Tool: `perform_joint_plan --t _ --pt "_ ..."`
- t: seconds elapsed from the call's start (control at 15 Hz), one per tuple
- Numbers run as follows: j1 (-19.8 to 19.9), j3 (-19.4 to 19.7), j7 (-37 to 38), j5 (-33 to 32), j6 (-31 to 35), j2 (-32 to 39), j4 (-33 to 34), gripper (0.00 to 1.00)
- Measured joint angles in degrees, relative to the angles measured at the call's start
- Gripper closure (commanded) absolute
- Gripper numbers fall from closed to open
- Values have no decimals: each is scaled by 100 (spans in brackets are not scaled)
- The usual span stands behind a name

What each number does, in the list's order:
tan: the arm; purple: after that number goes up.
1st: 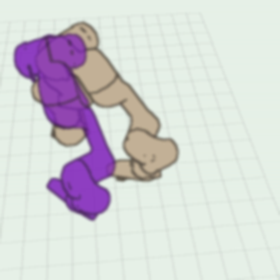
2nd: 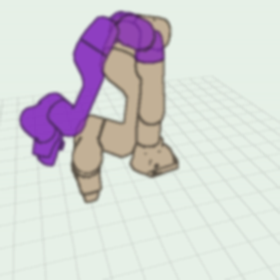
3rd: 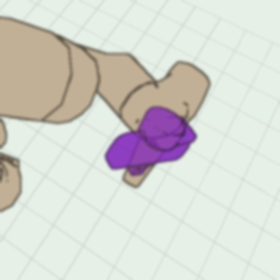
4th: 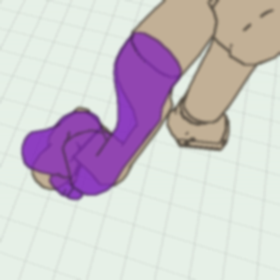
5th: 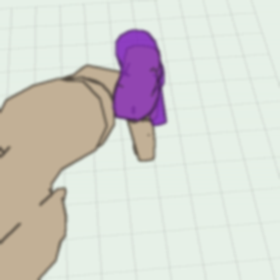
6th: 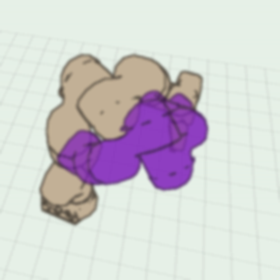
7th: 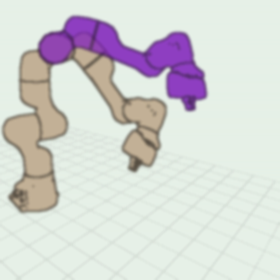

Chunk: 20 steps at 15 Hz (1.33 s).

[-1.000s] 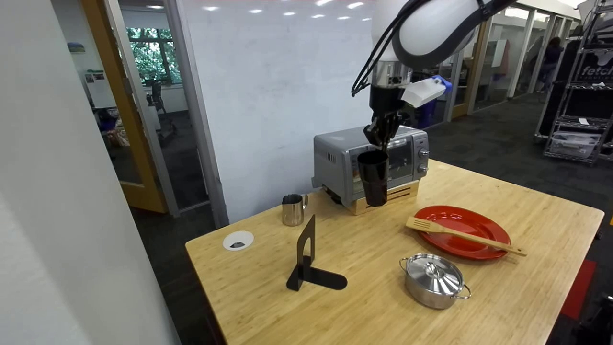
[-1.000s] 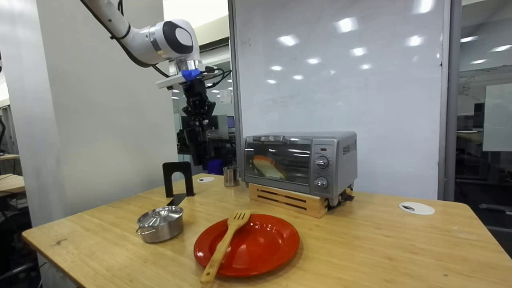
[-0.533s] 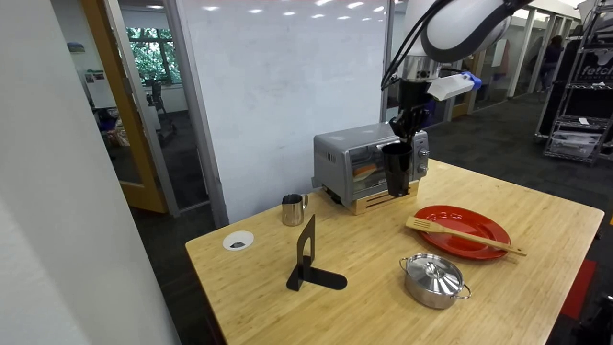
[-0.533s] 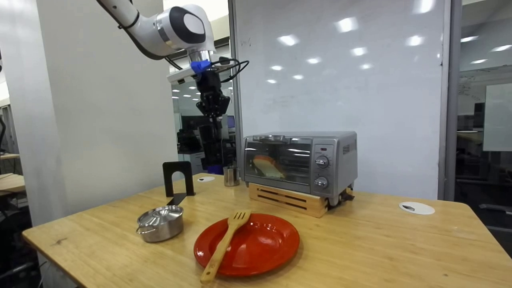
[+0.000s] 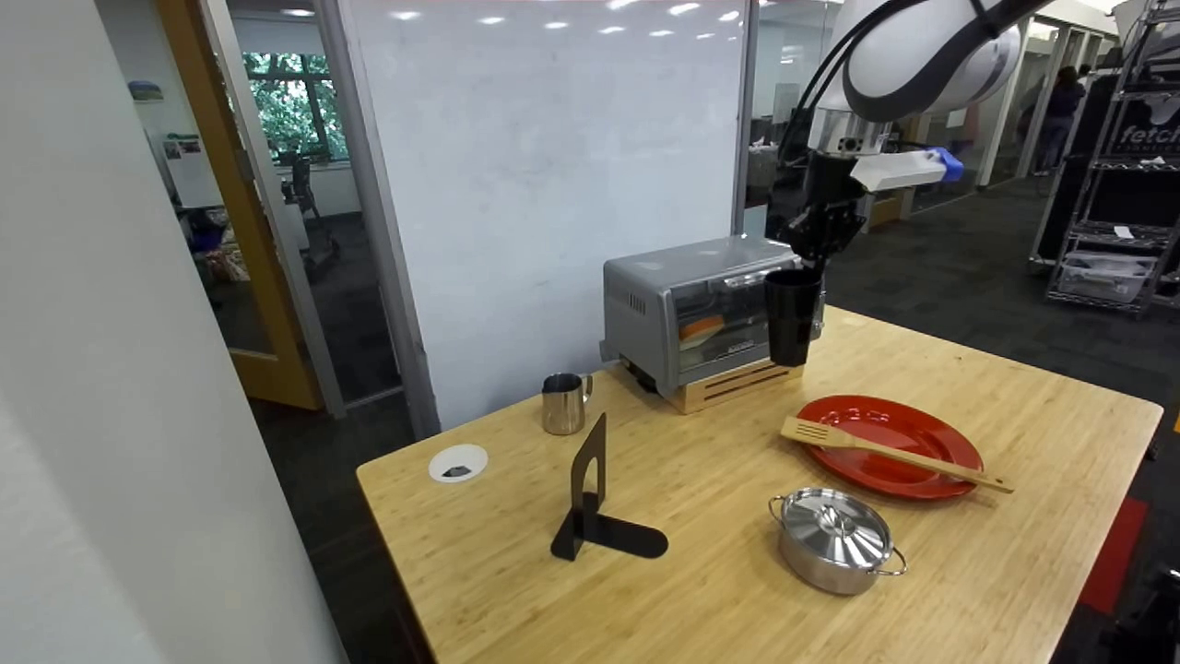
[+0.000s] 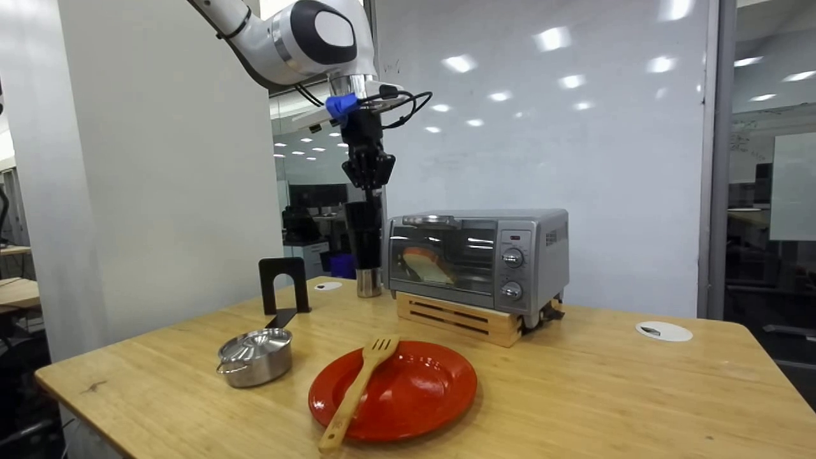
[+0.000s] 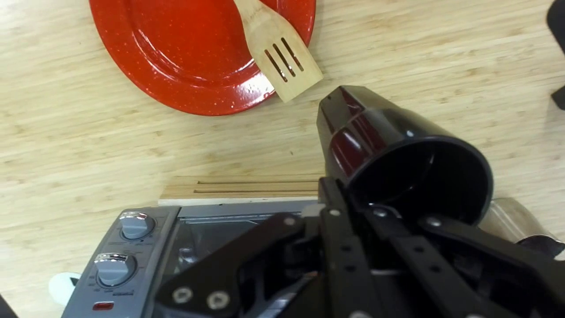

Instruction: Move the black to the right side of the table

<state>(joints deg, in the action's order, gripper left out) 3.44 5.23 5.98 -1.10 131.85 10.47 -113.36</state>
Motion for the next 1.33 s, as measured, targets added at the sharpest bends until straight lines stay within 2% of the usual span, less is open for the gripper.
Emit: perform_joint_plan --t 0.73,1.33 --pt "32 53 79 66 63 33 -2 99" --pt "851 795 242 557 322 38 310 99"
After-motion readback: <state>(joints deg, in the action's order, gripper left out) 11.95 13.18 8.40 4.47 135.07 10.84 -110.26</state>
